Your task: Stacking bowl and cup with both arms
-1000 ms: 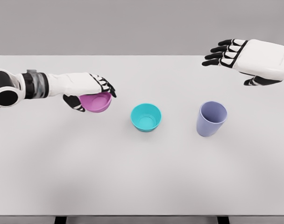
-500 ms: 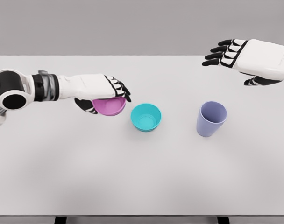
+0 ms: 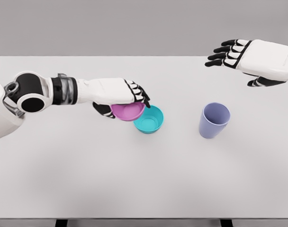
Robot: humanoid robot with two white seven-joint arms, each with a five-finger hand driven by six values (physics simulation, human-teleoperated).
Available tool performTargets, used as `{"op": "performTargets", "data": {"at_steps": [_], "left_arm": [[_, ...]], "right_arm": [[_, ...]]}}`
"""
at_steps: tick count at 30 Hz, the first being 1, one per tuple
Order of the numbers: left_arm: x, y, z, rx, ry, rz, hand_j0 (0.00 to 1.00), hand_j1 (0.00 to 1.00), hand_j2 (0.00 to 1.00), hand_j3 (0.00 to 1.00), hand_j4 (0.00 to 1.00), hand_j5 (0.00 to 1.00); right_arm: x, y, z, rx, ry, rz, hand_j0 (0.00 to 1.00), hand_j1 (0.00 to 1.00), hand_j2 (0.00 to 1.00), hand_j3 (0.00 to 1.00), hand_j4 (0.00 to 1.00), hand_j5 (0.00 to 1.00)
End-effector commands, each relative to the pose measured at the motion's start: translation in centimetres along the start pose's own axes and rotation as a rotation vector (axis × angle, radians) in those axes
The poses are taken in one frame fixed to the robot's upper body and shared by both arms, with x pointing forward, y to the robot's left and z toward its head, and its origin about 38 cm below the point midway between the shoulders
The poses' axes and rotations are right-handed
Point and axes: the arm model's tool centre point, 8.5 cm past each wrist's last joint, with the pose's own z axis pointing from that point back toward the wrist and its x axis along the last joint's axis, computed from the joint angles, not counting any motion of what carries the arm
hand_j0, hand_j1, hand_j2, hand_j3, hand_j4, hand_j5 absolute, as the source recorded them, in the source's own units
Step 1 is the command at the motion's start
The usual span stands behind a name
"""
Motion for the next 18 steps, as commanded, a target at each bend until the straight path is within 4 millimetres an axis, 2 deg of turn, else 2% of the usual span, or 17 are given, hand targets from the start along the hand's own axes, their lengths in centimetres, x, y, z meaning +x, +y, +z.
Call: {"op": "performTargets", "data": {"at_steps": [1,11,18], "left_arm": [[0.4,0.1,-0.7,0.002,-0.013,-0.001,0.74,0.74,0.74,0.74,0.74,0.74],[1.4,0.0,-2.7,-0.007,-0.035,-0.022,0.74,0.74,0.74,0.74,0.74,0.74],[1.0,-0.3,-3.7,-0.02,-0.032,-0.01,0.74,0.74,0.74,0.74,0.74,0.74]], "right_arm": [[0.0,0.0,0.0,-0.003,0.001,-0.004,1.0,1.0,1.0,1.0,1.0,1.0],[0.0,0.0,0.0,-0.004,0.0,-0.005,1.0,1.0,1.0,1.0,1.0,1.0],[0.0,0.0,0.0,-0.004,0.0,-0.005,1.0,1.0,1.0,1.0,1.0,1.0]]}}
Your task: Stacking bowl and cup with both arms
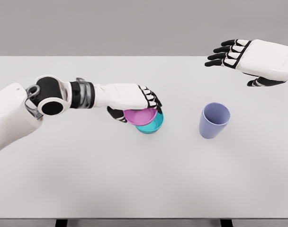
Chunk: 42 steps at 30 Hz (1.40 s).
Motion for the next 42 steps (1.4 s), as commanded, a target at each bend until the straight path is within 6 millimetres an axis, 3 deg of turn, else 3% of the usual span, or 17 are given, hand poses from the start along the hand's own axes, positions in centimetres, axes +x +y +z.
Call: {"op": "performTargets", "data": {"at_steps": [1,9,40,42], "left_arm": [[-0.2,-0.1,-0.7,0.0,-0.001,0.015,0.74,0.74,0.74,0.74,0.74,0.74],[-0.5,-0.6,-2.2,-0.015,-0.002,0.034,0.75,0.75,0.75,0.75,0.75,0.75],[-0.8,-1.4,-3.2,-0.038,0.0,0.05,0.76,0.76,0.76,0.76,0.76,0.76],[-0.8,-1.4,-3.2,-0.038,0.0,0.05,0.81,0.81,0.81,0.81,0.81,0.81]], "right_arm": [[0.0,0.0,0.0,-0.002,0.002,-0.005,1.0,1.0,1.0,1.0,1.0,1.0],[0.0,0.0,0.0,-0.003,0.001,-0.004,1.0,1.0,1.0,1.0,1.0,1.0],[-0.1,0.0,0.2,0.001,0.004,-0.003,1.0,1.0,1.0,1.0,1.0,1.0],[-0.2,0.0,0.3,0.001,0.008,-0.004,1.0,1.0,1.0,1.0,1.0,1.0]]}}
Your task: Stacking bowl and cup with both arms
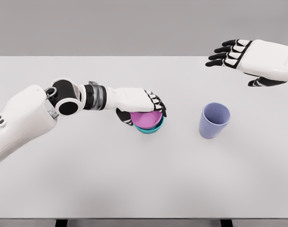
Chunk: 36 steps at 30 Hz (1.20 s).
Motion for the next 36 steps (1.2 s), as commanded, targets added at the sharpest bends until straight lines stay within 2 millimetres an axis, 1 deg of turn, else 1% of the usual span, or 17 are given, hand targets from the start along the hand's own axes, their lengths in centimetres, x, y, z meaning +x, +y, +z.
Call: {"op": "performTargets", "data": {"at_steps": [1,2,4,6,8,10,11,13,15,16,19,24,29,31,33,35,36], "left_arm": [[0.0,0.0,0.0,0.002,0.0,0.004,0.88,0.88,0.88,0.88,0.88,0.88],[0.0,0.0,0.0,0.002,0.0,0.004,0.99,0.99,0.99,0.99,0.99,0.99],[0.0,0.0,0.1,0.002,-0.001,0.002,1.0,1.0,1.0,1.0,1.0,1.0],[0.0,0.1,0.0,0.003,-0.003,0.001,1.0,1.0,1.0,1.0,1.0,1.0],[0.0,0.0,0.1,0.002,-0.002,0.001,1.0,1.0,1.0,1.0,1.0,1.0],[0.0,0.0,0.1,0.003,-0.003,0.002,1.0,1.0,1.0,1.0,1.0,1.0],[0.1,0.1,0.1,0.003,-0.004,0.001,1.0,1.0,1.0,1.0,1.0,1.0],[0.0,0.1,0.1,0.005,-0.004,0.0,1.0,1.0,1.0,1.0,1.0,1.0],[0.1,0.1,0.1,0.006,-0.006,0.001,1.0,1.0,1.0,1.0,1.0,1.0],[0.1,0.1,0.1,0.006,-0.006,0.001,1.0,1.0,1.0,1.0,1.0,1.0],[0.0,0.2,0.2,0.007,-0.004,0.0,1.0,1.0,1.0,1.0,1.0,1.0],[-0.2,0.4,0.4,0.013,0.006,-0.006,1.0,1.0,1.0,1.0,1.0,1.0],[-0.5,1.6,1.1,0.053,0.021,-0.014,1.0,1.0,1.0,1.0,1.0,1.0],[-0.6,2.8,2.0,0.099,0.027,-0.017,1.0,1.0,1.0,1.0,1.0,1.0],[0.3,4.9,3.3,0.172,0.016,-0.049,1.0,1.0,1.0,1.0,1.0,1.0],[0.9,6.0,5.5,0.211,-0.019,-0.125,1.0,1.0,1.0,1.0,1.0,1.0],[0.7,6.2,7.6,0.233,-0.063,-0.175,1.0,1.0,1.0,1.0,1.0,1.0]], "right_arm": [[-0.1,-0.1,0.2,-0.003,0.006,-0.002,1.0,1.0,1.0,1.0,1.0,1.0],[-0.1,0.0,0.3,0.001,0.007,-0.004,1.0,1.0,1.0,1.0,1.0,1.0],[-0.2,0.1,0.5,0.012,0.012,-0.002,1.0,1.0,1.0,1.0,1.0,1.0],[-0.2,2.8,1.9,0.097,0.033,-0.044,1.0,1.0,1.0,1.0,1.0,1.0],[-0.7,1.6,3.0,0.062,0.067,-0.021,1.0,1.0,1.0,1.0,1.0,1.0],[-0.4,2.8,3.0,0.081,0.063,-0.047,1.0,1.0,1.0,1.0,1.0,1.0],[-0.5,2.7,3.2,0.075,0.063,-0.055,1.0,1.0,1.0,1.0,1.0,1.0],[-0.9,1.7,3.6,0.019,0.048,-0.102,1.0,1.0,1.0,1.0,1.0,1.0],[-1.6,-1.0,5.9,-0.044,0.077,-0.09,1.0,1.0,1.0,1.0,1.0,1.0],[-1.6,-1.2,6.6,-0.014,0.088,-0.073,1.0,1.0,1.0,1.0,1.0,1.0],[-1.0,0.4,5.8,0.052,0.06,-0.093,1.0,1.0,1.0,1.0,1.0,1.0],[0.4,3.5,3.5,0.127,-0.014,-0.148,1.0,1.0,1.0,1.0,1.0,1.0],[1.4,5.2,2.1,0.172,-0.064,-0.177,1.0,1.0,1.0,1.0,1.0,1.0],[1.8,5.6,1.1,0.177,-0.084,-0.169,1.0,1.0,1.0,1.0,1.0,1.0],[2.3,6.4,0.2,0.201,-0.102,-0.16,1.0,1.0,1.0,1.0,1.0,1.0],[2.4,6.6,-0.1,0.206,-0.106,-0.156,1.0,1.0,1.0,1.0,1.0,1.0],[2.6,6.7,-0.4,0.208,-0.111,-0.153,1.0,1.0,1.0,1.0,1.0,1.0]]}}
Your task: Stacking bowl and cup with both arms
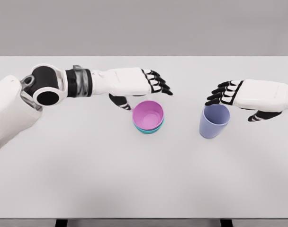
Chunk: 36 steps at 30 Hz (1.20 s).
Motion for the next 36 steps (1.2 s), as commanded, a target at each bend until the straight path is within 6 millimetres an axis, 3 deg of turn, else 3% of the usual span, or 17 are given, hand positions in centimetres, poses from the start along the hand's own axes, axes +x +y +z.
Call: {"op": "performTargets", "data": {"at_steps": [1,4,5,7,8,11,17,36], "left_arm": [[-0.2,2.6,4.4,0.086,-0.062,-0.09,1.0,1.0,1.0,1.0,1.0,1.0],[-2.8,3.3,12.1,0.206,0.033,0.032,1.0,1.0,1.0,1.0,1.0,1.0],[-3.2,2.6,14.0,0.226,0.047,0.088,1.0,1.0,1.0,1.0,1.0,1.0],[-3.6,0.8,20.4,0.272,0.071,0.287,1.0,1.0,1.0,1.0,1.0,1.0],[-3.6,-0.4,22.1,0.297,0.07,0.387,1.0,1.0,1.0,1.0,1.0,1.0],[-5.4,-3.7,24.6,0.361,0.127,0.567,1.0,1.0,1.0,1.0,1.0,1.0],[-5.9,-11.4,25.1,0.314,0.219,0.741,1.0,1.0,1.0,1.0,1.0,1.0],[-6.2,-12.2,24.7,0.335,0.223,0.764,1.0,1.0,1.0,1.0,1.0,1.0]], "right_arm": [[0.5,1.0,-1.3,0.021,-0.026,-0.008,1.0,1.0,1.0,1.0,1.0,1.0],[0.9,0.8,-2.8,0.027,-0.048,0.021,1.0,1.0,1.0,1.0,1.0,1.0],[0.9,0.7,-2.9,0.024,-0.047,0.024,1.0,1.0,1.0,1.0,1.0,1.0],[0.9,0.7,-3.0,0.025,-0.048,0.022,1.0,1.0,1.0,1.0,1.0,1.0],[0.9,0.9,-3.1,0.028,-0.05,0.021,1.0,1.0,1.0,1.0,1.0,1.0],[0.6,1.0,-3.2,0.031,-0.04,0.019,1.0,1.0,1.0,1.0,1.0,1.0],[-0.4,2.3,-3.7,0.06,-0.019,-0.003,1.0,1.0,1.0,1.0,1.0,1.0],[-1.2,3.4,-5.9,0.092,-0.02,-0.018,1.0,1.0,1.0,1.0,1.0,1.0]]}}
